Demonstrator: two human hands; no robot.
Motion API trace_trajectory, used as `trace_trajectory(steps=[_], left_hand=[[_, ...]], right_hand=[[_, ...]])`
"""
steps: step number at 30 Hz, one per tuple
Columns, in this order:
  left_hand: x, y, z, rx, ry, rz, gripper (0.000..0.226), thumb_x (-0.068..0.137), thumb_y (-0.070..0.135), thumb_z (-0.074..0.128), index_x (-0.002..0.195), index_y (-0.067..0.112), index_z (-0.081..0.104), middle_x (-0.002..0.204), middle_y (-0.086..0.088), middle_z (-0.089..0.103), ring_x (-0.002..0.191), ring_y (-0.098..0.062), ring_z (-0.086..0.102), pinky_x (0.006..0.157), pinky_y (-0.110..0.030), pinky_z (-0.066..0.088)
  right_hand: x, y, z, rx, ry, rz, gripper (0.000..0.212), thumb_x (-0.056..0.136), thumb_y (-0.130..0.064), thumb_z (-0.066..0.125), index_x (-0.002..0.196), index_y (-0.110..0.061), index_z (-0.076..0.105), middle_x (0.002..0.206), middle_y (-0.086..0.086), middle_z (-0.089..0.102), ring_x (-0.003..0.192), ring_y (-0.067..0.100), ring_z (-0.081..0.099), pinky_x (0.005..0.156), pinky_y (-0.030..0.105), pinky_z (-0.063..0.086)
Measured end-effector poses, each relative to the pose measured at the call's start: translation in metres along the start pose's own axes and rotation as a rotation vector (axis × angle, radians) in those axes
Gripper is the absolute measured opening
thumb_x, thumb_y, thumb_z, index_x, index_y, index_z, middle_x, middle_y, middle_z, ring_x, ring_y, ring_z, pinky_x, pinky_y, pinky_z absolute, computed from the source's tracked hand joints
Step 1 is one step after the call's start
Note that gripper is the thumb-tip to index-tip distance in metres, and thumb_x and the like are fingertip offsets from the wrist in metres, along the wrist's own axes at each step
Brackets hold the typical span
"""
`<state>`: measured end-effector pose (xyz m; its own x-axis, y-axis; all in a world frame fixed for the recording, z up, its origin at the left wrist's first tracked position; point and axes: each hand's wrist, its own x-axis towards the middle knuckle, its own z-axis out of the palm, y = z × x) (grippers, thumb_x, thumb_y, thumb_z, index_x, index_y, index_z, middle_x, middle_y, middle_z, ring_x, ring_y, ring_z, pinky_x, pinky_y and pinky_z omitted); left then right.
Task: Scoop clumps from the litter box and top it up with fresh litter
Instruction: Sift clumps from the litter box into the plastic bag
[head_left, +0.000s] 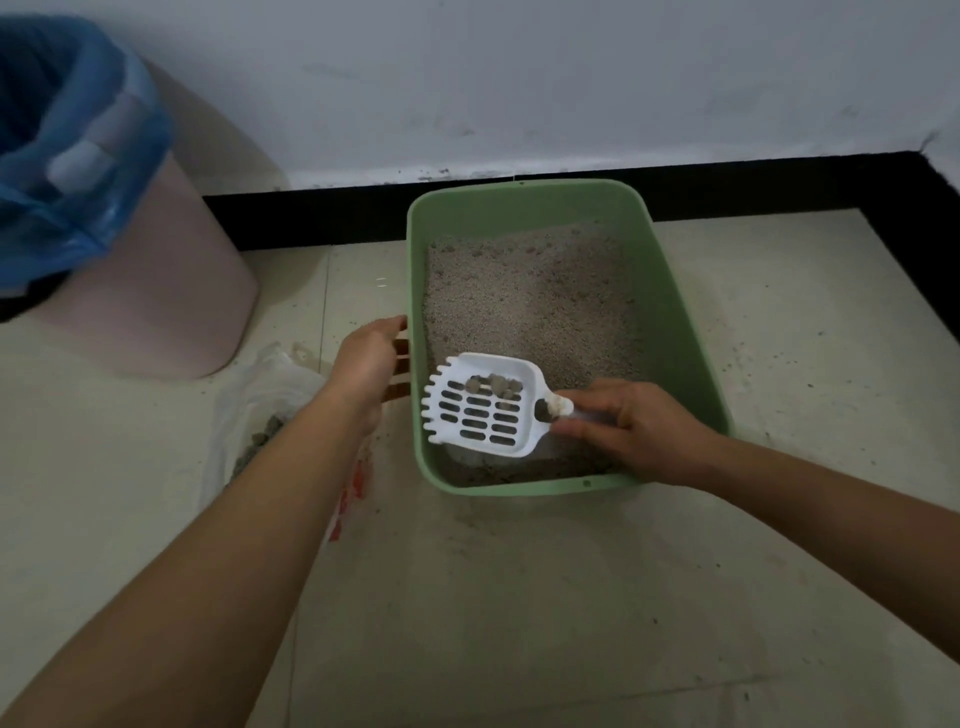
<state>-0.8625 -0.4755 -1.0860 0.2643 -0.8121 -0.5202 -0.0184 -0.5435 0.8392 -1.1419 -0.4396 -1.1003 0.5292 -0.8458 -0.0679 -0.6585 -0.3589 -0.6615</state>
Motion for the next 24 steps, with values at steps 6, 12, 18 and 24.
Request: trace_trajectory(steps=[6, 12, 18, 24], left_hand=[[-0.012, -0.028, -0.099, 0.577, 0.503, 0.357, 0.04, 0.088, 0.02, 0.052, 0.127, 0.021, 0.06, 0.121, -0.008, 0.059, 0.107, -0.029, 0.057, 0.096, -0.044, 0.048], [-0.028, -0.045, -0.146, 0.869, 0.669, 0.256, 0.06, 0.08, 0.016, 0.065, 0.137, 0.024, 0.048, 0.139, -0.015, 0.041, 0.128, -0.037, 0.034, 0.102, -0.049, 0.03], [-0.031, -0.058, -0.169, 0.648, 0.607, 0.281, 0.046, 0.089, 0.005, 0.056, 0.134, 0.013, 0.052, 0.106, -0.008, 0.065, 0.1, -0.029, 0.061, 0.083, -0.031, 0.044], [-0.032, -0.058, -0.173, 0.516, 0.622, 0.213, 0.041, 0.089, 0.009, 0.056, 0.13, 0.013, 0.056, 0.107, -0.007, 0.066, 0.097, -0.026, 0.061, 0.085, -0.032, 0.048]], right_hand=[[0.026, -0.04, -0.013, 0.039, 0.137, 0.01, 0.038, 0.087, -0.057, 0.053, 0.119, -0.041, 0.068, 0.074, -0.006, 0.06, 0.066, 0.008, 0.056, 0.063, 0.036, 0.047], [0.076, -0.116, 0.025, -0.105, 0.152, -0.059, 0.035, 0.099, -0.046, 0.049, 0.13, -0.035, 0.061, 0.089, -0.003, 0.059, 0.073, 0.012, 0.053, 0.058, 0.03, 0.043], [0.072, -0.173, 0.086, -0.679, -0.196, -0.399, 0.044, 0.089, -0.004, 0.051, 0.132, -0.012, 0.051, 0.12, 0.01, 0.052, 0.094, 0.028, 0.059, 0.061, 0.035, 0.039], [0.077, -0.161, 0.086, -0.45, -0.166, -0.298, 0.031, 0.094, -0.013, 0.055, 0.121, -0.022, 0.067, 0.102, 0.004, 0.058, 0.082, 0.022, 0.06, 0.063, 0.031, 0.046]])
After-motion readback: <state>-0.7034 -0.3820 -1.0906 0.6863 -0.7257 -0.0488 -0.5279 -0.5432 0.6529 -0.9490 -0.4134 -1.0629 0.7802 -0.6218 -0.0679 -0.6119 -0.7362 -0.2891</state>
